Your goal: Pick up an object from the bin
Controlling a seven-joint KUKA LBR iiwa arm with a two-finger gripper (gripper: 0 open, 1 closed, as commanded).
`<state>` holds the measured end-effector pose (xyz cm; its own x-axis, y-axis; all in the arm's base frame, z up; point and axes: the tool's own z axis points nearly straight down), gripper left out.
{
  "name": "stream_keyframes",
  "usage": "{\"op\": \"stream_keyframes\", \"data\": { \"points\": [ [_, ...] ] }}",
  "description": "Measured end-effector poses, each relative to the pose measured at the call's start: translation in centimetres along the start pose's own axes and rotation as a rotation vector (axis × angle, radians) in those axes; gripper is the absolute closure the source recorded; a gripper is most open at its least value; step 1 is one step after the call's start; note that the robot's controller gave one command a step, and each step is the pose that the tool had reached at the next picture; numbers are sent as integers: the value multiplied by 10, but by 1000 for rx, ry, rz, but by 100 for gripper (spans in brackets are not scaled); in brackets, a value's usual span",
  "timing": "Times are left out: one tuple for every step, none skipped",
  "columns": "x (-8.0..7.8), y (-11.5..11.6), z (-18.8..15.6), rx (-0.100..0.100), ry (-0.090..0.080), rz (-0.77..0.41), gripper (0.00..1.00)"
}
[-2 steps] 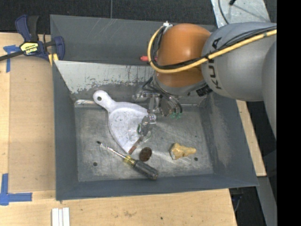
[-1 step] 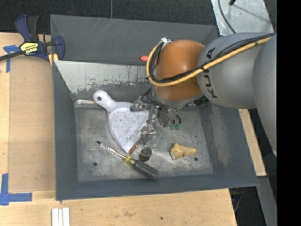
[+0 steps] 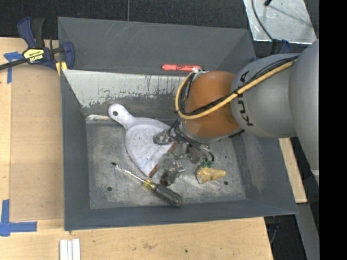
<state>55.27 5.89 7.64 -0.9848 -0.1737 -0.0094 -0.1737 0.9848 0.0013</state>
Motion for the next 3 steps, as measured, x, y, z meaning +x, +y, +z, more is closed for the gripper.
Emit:
{"op": "stream_keyframes", "data": {
  "points": [
    [23,22,0,4,-28,5,0],
    [38,80,-5,5,-27,-312,100],
    [38,80,-5,5,-27,-312,100]
  ]
}}
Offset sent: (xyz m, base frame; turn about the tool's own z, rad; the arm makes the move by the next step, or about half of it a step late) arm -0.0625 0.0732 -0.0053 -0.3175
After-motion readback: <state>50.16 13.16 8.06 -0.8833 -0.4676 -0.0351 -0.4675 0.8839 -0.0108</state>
